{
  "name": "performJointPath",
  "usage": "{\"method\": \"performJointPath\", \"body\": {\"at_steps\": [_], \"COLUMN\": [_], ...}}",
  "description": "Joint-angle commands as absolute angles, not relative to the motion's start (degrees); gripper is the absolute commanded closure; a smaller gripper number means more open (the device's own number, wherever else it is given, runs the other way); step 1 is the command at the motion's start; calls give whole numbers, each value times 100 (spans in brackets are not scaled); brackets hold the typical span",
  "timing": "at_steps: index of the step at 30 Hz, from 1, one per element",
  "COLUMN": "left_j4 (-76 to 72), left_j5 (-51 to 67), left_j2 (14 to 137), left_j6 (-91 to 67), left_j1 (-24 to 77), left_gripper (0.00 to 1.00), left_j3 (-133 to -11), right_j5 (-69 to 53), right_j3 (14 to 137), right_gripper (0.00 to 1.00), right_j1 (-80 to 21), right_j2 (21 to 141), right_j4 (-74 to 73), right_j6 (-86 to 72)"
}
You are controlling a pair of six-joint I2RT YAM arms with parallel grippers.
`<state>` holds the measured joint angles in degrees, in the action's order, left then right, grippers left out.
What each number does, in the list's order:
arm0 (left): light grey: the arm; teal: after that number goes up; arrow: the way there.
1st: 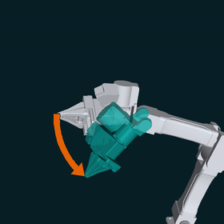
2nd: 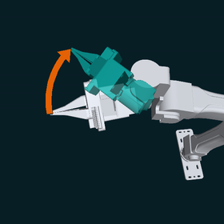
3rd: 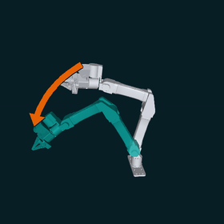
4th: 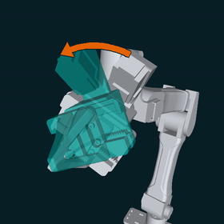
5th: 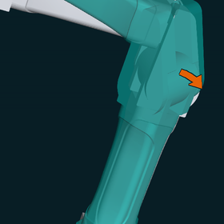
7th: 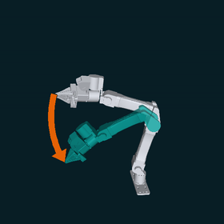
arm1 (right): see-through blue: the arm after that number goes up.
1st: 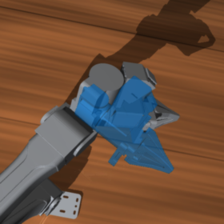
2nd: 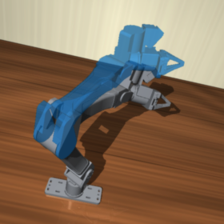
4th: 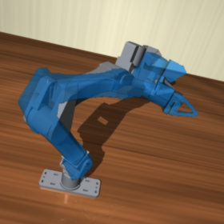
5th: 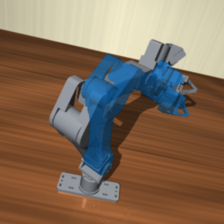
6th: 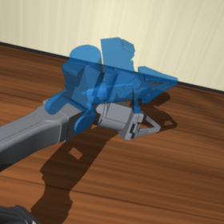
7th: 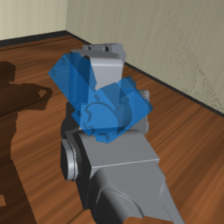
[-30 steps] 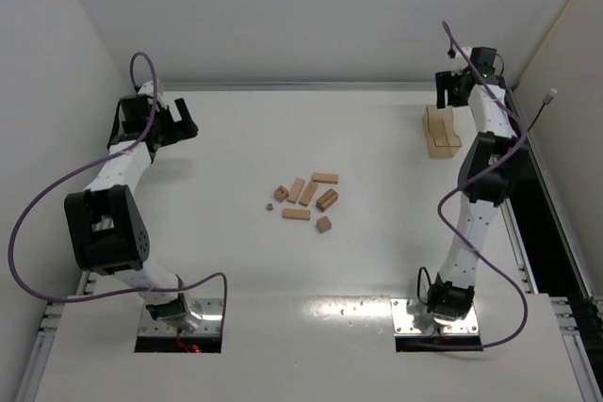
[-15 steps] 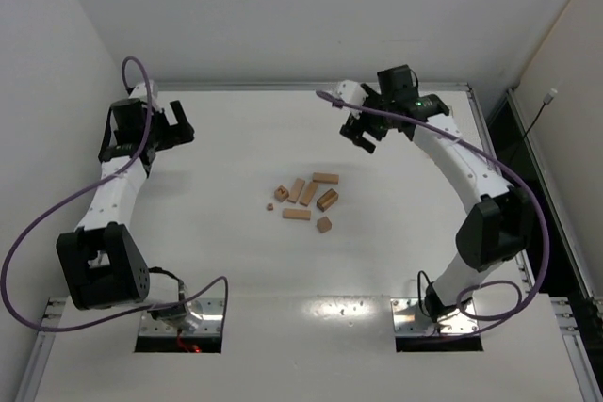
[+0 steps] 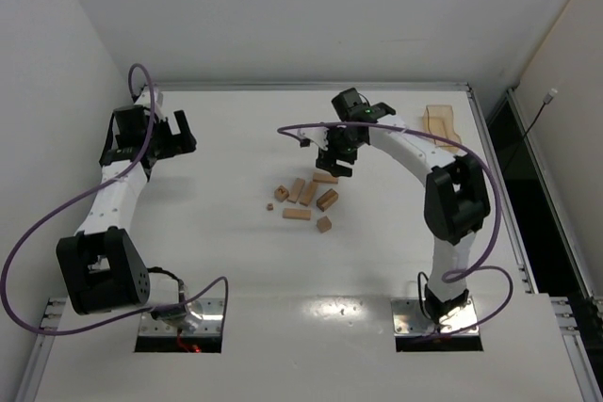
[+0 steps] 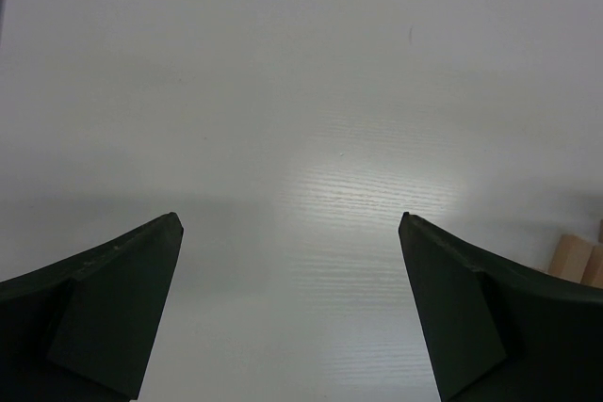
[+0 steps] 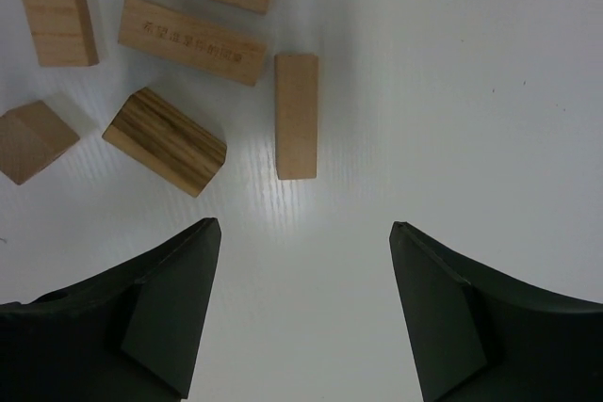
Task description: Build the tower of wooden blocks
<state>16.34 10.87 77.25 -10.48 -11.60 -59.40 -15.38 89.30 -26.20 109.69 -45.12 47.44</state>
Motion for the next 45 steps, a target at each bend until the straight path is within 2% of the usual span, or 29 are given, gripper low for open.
{"method": "performJointPath", "body": {"at_steps": [1, 20, 33, 40, 41, 45], "left_j4": [1547, 1547, 1441, 1441, 1389, 1389], "left_j5": [1073, 1020, 1020, 1020, 1020, 959], "left_j2": [7585, 7751, 7857, 7910, 7910, 7962], "left_j6": [-958, -853, -905, -958, -958, -1011], "left_j1": [-1107, -1107, -1107, -1107, -1107, -1107], "left_gripper": [0, 0, 0, 0, 0, 0], "left_j3": [-5933, -5985, -6038, -6091, -6091, -6091], "right_j5": [-1714, -1591, -1644, -1459, -1407, -1187], "right_j3": [9377, 10002, 10107, 9993, 9932, 9783], "right_gripper": [31, 34, 45, 63, 74, 99], "right_j1": [-2725, -2988, -2988, -2988, -2988, -2988], "right_j2": [11284, 12410, 12797, 12911, 12911, 12911], "right_j4": [-4447, -4526, -4693, -4693, -4693, -4693], "right_j6": [5027, 5089, 5089, 5089, 5089, 4932]}}
